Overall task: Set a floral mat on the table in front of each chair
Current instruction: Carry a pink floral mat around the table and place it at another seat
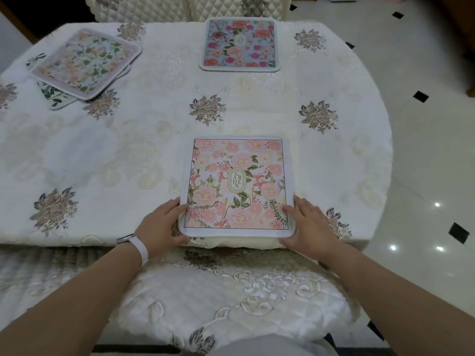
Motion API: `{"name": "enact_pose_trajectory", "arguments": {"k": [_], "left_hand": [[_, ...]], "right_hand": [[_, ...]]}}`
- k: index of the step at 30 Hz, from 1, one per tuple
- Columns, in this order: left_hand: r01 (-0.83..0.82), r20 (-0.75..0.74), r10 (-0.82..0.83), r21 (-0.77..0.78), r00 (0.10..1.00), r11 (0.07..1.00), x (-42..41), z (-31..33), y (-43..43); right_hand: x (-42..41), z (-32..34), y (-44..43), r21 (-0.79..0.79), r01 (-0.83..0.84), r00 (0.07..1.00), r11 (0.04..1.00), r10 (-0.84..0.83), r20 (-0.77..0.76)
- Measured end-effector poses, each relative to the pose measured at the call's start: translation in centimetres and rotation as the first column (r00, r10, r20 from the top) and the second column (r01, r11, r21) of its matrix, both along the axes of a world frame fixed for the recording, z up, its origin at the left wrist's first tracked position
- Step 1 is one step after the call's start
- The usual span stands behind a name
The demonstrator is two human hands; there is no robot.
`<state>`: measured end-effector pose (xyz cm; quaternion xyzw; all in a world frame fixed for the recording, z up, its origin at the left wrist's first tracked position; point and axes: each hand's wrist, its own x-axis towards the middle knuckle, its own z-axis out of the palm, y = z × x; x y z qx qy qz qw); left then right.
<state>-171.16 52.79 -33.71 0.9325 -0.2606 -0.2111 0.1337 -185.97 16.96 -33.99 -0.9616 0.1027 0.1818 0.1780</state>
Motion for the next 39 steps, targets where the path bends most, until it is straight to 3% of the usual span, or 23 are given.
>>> {"name": "enact_pose_trajectory", "arguments": {"k": [15,24,30,35,39], "left_hand": [[-0.001,0.072,0.002,-0.011,0.997,1.000,-0.4,-0.3,1.0],[-0.063,-0.044,0.062,-0.020,0.997,0.998,-0.7,-0.2,0.8],[-0.111,-0.067,0.105,-0.079,0.992,0.991,-1.6,0.6,0.1],[-0.095,0.035,0.101,-0.134,0.994,0.986,-1.3,2.7,-4.2],[0.008,0.100,0.009,-0.176,0.995,0.984,-1.1,5.7,-10.0]], "right_hand": [[0.2,-0.2,0.0,0.008,-0.035,0.999,0.999,0.035,-0.030],[0.3,0.2,0.8,-0.010,-0.032,0.998,0.999,0.031,-0.047],[0.1,2.1,0.4,0.062,0.006,0.995,0.998,0.001,-0.102],[-0.3,5.1,-1.2,0.055,0.096,0.995,0.994,-0.097,0.007],[-0.3,7.3,-3.7,-0.080,0.066,0.990,0.995,-0.055,0.129]]}}
